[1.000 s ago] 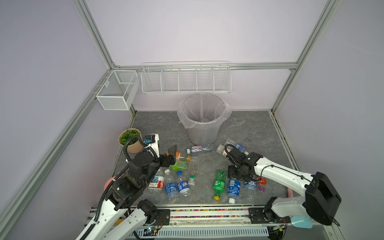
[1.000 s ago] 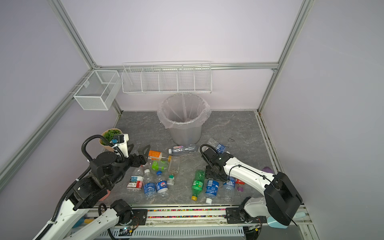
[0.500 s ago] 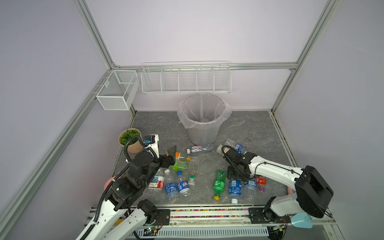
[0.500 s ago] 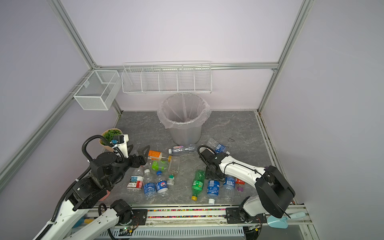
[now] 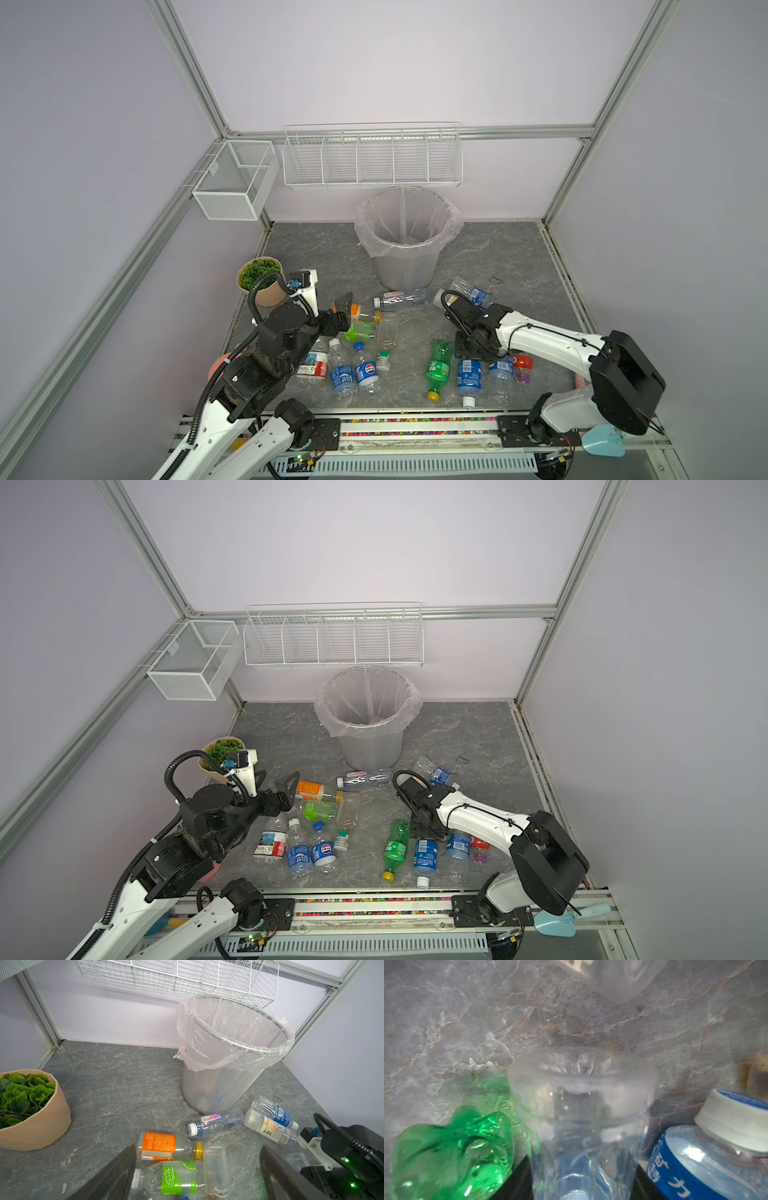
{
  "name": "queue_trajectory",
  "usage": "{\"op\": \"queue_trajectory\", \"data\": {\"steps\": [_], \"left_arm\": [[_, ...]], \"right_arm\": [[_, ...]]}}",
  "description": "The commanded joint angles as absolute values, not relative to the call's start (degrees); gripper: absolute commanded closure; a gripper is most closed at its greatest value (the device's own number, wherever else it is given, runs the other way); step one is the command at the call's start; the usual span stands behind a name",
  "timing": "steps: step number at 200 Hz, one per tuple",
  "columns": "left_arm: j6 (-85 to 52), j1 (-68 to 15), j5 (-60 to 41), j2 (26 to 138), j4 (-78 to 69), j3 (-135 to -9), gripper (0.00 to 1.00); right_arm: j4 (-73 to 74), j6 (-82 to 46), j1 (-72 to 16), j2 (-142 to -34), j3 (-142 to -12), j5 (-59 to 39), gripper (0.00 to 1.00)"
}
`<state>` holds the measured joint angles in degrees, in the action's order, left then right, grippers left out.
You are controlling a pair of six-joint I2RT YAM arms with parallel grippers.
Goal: Throw the plastic bottles in the bin
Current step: 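Lower the right gripper onto the clear blue-labelled water bottle and close on it, then lift the blue-labelled bottle with the right gripper and carry it over the bin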
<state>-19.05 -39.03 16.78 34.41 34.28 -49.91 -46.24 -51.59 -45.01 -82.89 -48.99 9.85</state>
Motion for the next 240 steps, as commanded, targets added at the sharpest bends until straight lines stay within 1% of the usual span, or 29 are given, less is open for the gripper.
{"op": "queue_trajectory", "data": {"steps": [1,21,33,42,49,53,64,71,74,79,118,159,208,240], "left_arm": [[-19.3,-39.1,18.2,34.0,35.0,-50.9,0.08],[-19.4,-39.2,18.3,33.9,35.2,-50.8,0.08],[-19.6,-39.2,18.3,33.6,35.2,-50.7,0.08],[-19.6,-39.2,18.3,33.5,35.2,-50.5,0.08],[-19.7,-39.2,18.4,33.5,35.2,-50.4,0.08],[-19.7,-39.2,18.4,33.5,35.3,-50.4,0.08],[-19.8,-39.2,18.4,33.4,35.2,-50.3,0.08],[-19.8,-39.2,18.4,33.4,35.2,-50.2,0.08],[-19.9,-39.2,18.4,33.3,35.3,-50.2,0.08],[-19.9,-39.2,18.4,33.3,35.2,-50.2,0.08],[-20.0,-39.2,18.4,33.1,35.4,-50.3,0.08],[-20.2,-39.1,18.2,33.0,35.4,-50.5,0.08],[-20.4,-39.2,18.3,32.7,35.9,-51.0,0.08],[-20.4,-39.2,18.3,32.8,35.9,-51.0,0.08]], "right_arm": [[-49.9,-51.9,-46.0,-80.7,-52.3,12.8,0.53],[-51.5,-51.9,-46.3,-78.3,-53.4,14.1,0.60],[-51.9,-51.2,-46.4,-76.8,-54.0,14.4,0.69],[-52.1,-50.8,-46.6,-75.5,-54.5,14.8,0.71],[-52.1,-50.2,-46.7,-74.3,-54.9,14.9,0.74],[-52.1,-49.8,-46.8,-73.5,-55.1,15.1,0.80],[-52.8,-49.2,-46.8,-71.9,-56.1,15.8,0.86],[-53.1,-48.5,-46.7,-70.8,-56.9,16.3,0.87],[-53.3,-47.9,-46.7,-70.2,-57.5,16.5,0.90],[-53.5,-47.4,-46.8,-69.4,-58.2,17.0,0.91],[-56.7,-41.7,-46.8,-64.5,-65.9,22.7,0.93],[-55.3,-33.9,-46.7,-61.3,-75.1,28.3,0.93],[-44.9,-22.6,-46.5,-59.9,-83.4,29.4,0.93],[-36.2,-15.8,-46.5,-57.7,-84.1,28.8,0.93]]}}
